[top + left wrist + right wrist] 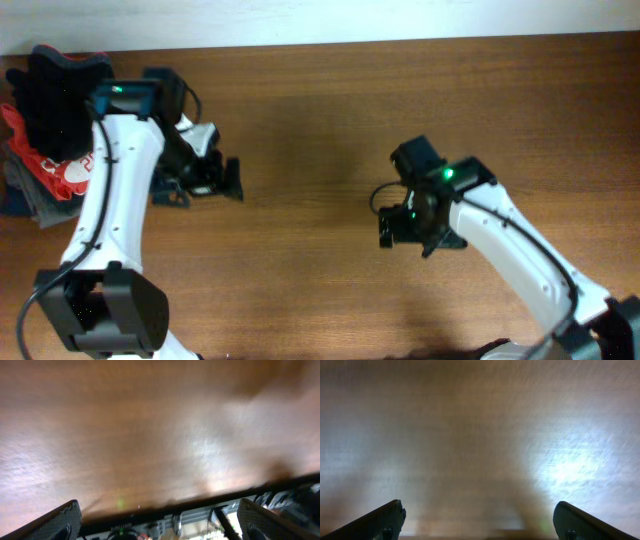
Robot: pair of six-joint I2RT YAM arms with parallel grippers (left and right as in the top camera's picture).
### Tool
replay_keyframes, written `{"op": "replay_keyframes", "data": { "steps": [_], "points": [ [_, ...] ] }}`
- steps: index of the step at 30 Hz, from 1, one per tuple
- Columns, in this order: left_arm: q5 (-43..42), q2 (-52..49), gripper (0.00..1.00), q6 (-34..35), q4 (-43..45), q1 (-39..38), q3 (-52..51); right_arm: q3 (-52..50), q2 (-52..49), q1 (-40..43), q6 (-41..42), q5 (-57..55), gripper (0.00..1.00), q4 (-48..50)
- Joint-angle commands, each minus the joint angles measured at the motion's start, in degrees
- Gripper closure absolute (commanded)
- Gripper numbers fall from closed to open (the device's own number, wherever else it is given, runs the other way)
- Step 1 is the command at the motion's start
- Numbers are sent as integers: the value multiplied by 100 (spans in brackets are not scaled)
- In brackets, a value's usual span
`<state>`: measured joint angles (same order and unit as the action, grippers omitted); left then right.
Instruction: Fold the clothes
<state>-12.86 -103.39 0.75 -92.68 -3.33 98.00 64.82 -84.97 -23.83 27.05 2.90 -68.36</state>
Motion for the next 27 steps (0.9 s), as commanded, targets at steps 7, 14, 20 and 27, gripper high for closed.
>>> {"op": "replay_keyframes", "data": {
  "steps": [7,14,20,27],
  "points": [
    [-2,2070,1,-164,1357,-343,-2846,-933,2656,-1429,1274,-892,1,4],
    [457,5217,1,52,3453,-337,-4232,-1023,4913,-2957,1285,-3893,1,721],
    [1012,6717,1,48,4489,-339,-4247,-1023,5525,-3012,1283,-5027,1,920],
    [1585,7141,1,50,4481,-339,-4247,-1023,5536,-3012,1266,-5007,1,748]
  ]
}}
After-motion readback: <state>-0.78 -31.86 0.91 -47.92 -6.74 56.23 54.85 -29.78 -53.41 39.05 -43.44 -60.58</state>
